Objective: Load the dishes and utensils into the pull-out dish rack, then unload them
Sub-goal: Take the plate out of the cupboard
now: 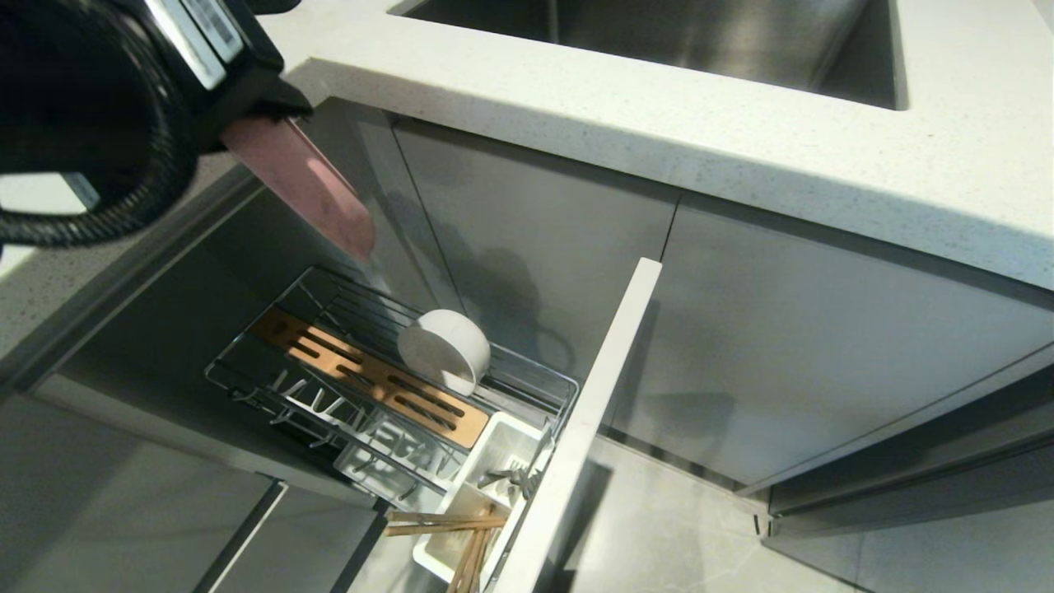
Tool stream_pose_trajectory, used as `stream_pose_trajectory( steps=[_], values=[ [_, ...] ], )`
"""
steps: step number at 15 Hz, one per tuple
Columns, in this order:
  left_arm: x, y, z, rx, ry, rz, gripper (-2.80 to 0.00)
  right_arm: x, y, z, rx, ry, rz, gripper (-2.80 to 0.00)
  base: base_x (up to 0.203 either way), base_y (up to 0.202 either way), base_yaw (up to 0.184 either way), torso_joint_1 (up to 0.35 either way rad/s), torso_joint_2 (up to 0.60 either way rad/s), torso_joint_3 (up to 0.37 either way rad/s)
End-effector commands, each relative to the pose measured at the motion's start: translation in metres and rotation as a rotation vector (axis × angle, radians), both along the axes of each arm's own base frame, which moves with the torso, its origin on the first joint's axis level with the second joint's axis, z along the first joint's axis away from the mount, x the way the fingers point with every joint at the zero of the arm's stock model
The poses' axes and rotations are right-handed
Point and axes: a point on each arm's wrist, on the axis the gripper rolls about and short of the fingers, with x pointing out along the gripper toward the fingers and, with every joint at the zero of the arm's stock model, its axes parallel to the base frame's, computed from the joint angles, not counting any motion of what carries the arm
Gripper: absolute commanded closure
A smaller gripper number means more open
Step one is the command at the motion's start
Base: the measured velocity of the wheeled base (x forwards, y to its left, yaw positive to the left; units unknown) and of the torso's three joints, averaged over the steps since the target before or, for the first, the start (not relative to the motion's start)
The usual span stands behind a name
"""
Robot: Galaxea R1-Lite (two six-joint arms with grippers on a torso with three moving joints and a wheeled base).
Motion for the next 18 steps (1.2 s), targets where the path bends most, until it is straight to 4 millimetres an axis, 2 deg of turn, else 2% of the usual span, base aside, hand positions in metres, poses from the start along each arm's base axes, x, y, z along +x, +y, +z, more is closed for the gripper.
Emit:
stream_pose_trajectory(
  steps=[1, 3, 6, 11, 14, 18],
  values=[
    [-0.008, 0.012, 0.024, -0.014, -0.067, -0.002, 0.00, 0.000, 0.000, 0.000, 0.000, 0.002, 0.001, 0.00, 0.000, 0.000, 0.000, 0.000, 0.00, 0.000],
    [-0.013, 0.021, 0.041, -0.006, -0.118, -0.001, 0.00, 0.000, 0.000, 0.000, 0.000, 0.002, 0.001, 0.00, 0.000, 0.000, 0.000, 0.000, 0.00, 0.000],
    [-0.017, 0.049, 0.059, 0.077, -0.181, 0.098, 0.00, 0.000, 0.000, 0.000, 0.000, 0.002, 0.001, 0.00, 0.000, 0.000, 0.000, 0.000, 0.00, 0.000],
    [-0.017, 0.106, 0.067, 0.259, -0.193, 0.446, 0.00, 0.000, 0.000, 0.000, 0.000, 0.001, 0.001, 0.00, 0.000, 0.000, 0.000, 0.000, 0.00, 0.000],
    [-0.029, 0.137, 0.072, 0.391, -0.188, 0.620, 0.00, 0.000, 0.000, 0.000, 0.000, 0.002, 0.000, 0.00, 0.000, 0.000, 0.000, 0.000, 0.00, 0.000],
    [-0.045, 0.166, 0.072, 0.593, -0.120, 0.821, 0.00, 0.000, 0.000, 0.000, 0.000, 0.002, 0.001, 0.00, 0.000, 0.000, 0.000, 0.000, 0.00, 0.000]
  ],
)
